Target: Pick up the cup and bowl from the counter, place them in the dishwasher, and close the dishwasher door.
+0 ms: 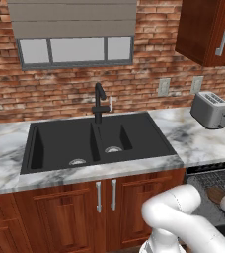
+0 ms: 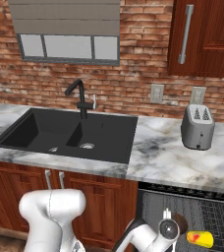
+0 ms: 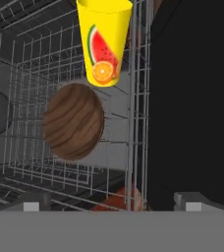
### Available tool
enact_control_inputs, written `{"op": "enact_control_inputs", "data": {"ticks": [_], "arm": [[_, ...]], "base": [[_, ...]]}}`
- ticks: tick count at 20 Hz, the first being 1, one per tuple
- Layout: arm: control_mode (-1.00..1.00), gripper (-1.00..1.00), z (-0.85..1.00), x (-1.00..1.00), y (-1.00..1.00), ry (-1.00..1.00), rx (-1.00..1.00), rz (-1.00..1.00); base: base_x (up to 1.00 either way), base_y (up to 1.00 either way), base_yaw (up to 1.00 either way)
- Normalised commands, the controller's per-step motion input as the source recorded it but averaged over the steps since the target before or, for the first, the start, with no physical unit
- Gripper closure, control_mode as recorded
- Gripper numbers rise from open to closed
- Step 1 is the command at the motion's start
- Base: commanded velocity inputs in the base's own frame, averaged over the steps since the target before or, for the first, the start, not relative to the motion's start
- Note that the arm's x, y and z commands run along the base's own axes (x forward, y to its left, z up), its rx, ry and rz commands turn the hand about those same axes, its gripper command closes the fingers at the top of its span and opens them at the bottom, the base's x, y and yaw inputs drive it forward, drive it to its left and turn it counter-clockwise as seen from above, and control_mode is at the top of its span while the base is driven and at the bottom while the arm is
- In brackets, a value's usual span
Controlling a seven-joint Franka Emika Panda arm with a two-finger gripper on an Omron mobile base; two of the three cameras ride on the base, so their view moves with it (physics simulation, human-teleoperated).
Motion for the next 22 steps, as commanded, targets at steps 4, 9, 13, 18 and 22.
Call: {"op": "enact_control_inputs", "data": {"ticks": [4,9,13,18,22], "arm": [[-1.0,-1.0,0.1,-0.47,0.0,-0.06,0.0,0.0],[-1.0,-1.0,0.12,-0.41,0.0,-0.06,-0.01,0.0],[-1.0,-1.0,0.18,-0.41,0.0,-0.08,-0.04,0.0],[-1.0,-1.0,0.12,-0.38,0.01,-0.09,-0.06,0.0],[-1.0,-1.0,0.0,-0.34,0.22,-0.1,-0.07,0.01]], "base": [[0.0,0.0,0.0],[0.0,0.0,0.0],[0.0,0.0,0.0],[0.0,0.0,0.0],[0.0,0.0,0.0]]}}
